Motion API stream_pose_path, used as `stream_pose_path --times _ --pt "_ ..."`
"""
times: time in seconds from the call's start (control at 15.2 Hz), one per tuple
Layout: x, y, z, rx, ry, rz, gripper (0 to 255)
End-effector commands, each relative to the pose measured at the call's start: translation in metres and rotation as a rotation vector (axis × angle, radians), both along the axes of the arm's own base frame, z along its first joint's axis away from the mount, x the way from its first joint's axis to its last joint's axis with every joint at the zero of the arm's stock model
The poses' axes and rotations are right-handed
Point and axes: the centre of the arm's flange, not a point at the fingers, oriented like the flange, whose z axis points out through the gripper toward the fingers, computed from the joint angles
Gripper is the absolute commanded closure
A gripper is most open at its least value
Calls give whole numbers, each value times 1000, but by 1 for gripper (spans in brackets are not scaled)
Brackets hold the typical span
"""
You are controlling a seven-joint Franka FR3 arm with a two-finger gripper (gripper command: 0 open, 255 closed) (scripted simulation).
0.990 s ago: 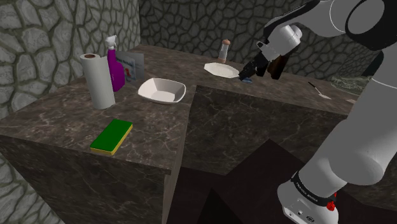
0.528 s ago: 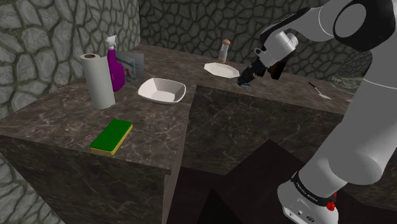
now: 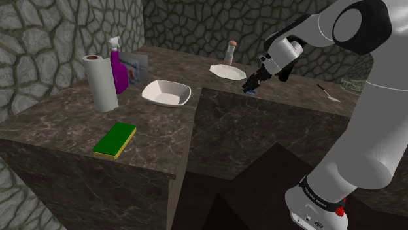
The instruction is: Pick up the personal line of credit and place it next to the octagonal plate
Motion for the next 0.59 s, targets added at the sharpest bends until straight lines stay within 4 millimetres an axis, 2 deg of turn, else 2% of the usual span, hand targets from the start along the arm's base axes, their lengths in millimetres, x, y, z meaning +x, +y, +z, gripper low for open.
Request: stream_pose_path --times 0.0,0.26,0.33,0.53 --pt "0 0 -1 0 0 0 255" --pt "0 0 -1 0 0 0 255" --pt "0 0 -1 0 0 0 0" --pt "0 0 -1 0 0 0 0"
